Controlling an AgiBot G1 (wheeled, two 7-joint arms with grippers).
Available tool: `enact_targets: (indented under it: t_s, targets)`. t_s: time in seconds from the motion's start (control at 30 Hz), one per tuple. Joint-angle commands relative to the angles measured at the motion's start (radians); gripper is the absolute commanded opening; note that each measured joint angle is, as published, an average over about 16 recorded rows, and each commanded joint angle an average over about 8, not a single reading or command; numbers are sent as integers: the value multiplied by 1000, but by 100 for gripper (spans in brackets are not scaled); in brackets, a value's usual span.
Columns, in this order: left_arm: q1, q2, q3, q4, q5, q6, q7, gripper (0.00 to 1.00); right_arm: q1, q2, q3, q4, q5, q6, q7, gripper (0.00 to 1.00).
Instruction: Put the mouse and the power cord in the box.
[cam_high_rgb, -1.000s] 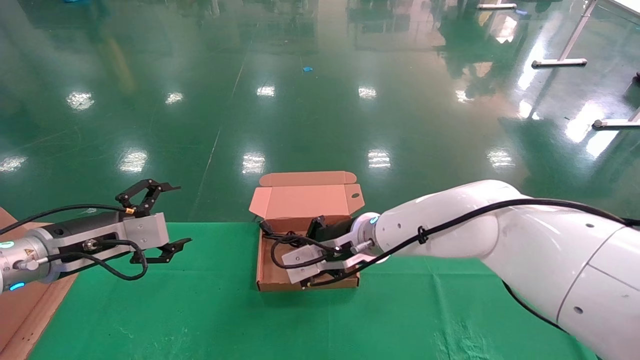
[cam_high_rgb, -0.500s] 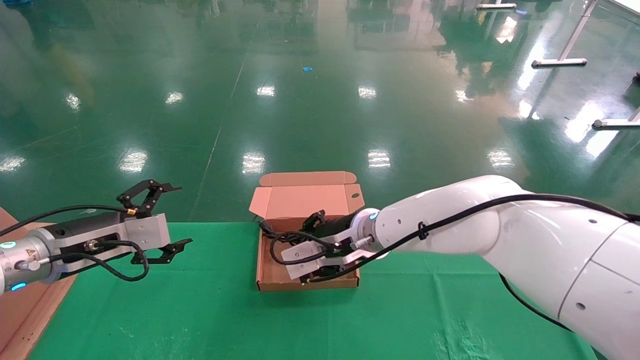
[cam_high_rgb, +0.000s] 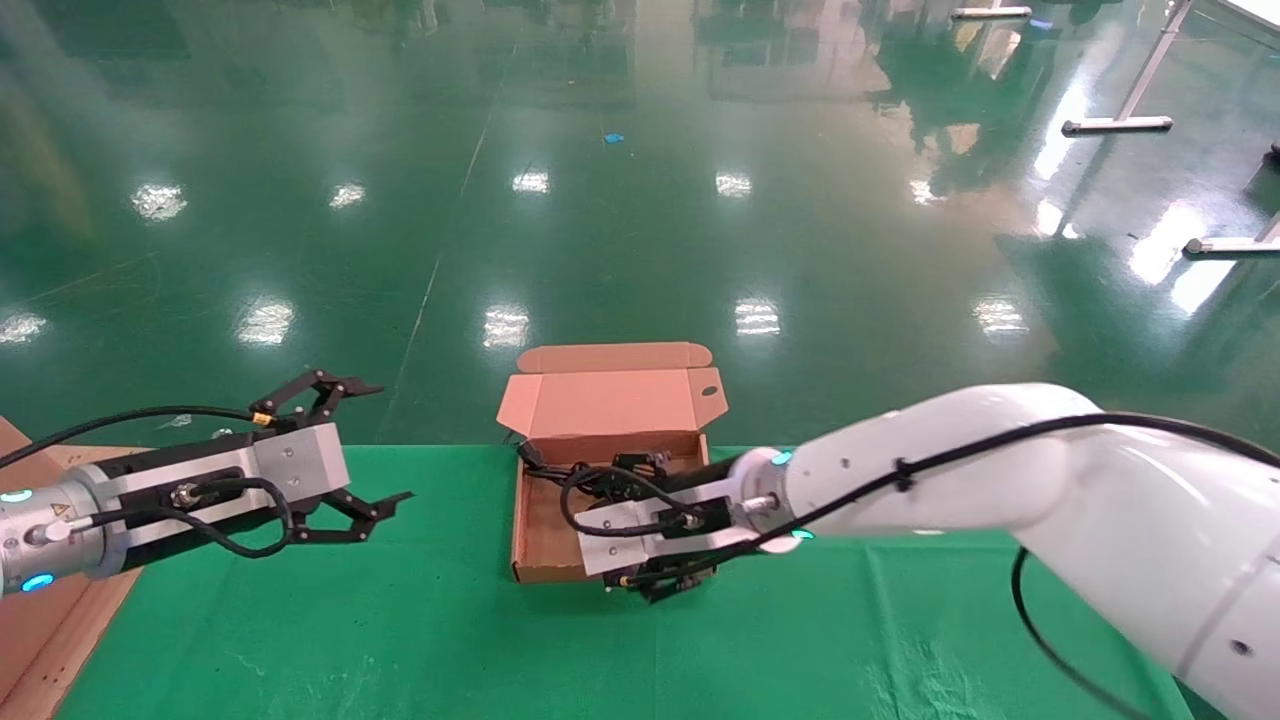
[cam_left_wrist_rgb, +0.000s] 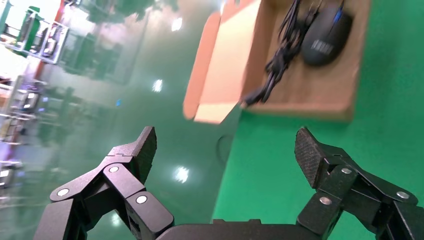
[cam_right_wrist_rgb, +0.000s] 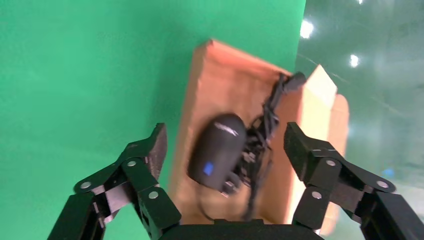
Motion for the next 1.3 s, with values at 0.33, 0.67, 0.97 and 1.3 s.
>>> enact_targets:
  t_s: [0.33, 0.67, 0.97, 1.3]
  targets:
    - [59, 3, -144, -26, -77, 188, -111, 100, -127, 140, 229, 96, 146, -152, 56, 100]
    - [112, 6, -274, -49, -146, 357, -211, 100, -242, 267, 435, 183, 277, -289, 107, 100]
    - [160, 9, -392, -71, -209, 510, -301, 100, -346, 381, 623, 261, 397, -413, 153, 100]
    - [213, 12, -523, -94, -279, 680, -402, 100, -462, 508, 830, 348, 529, -551, 204, 100]
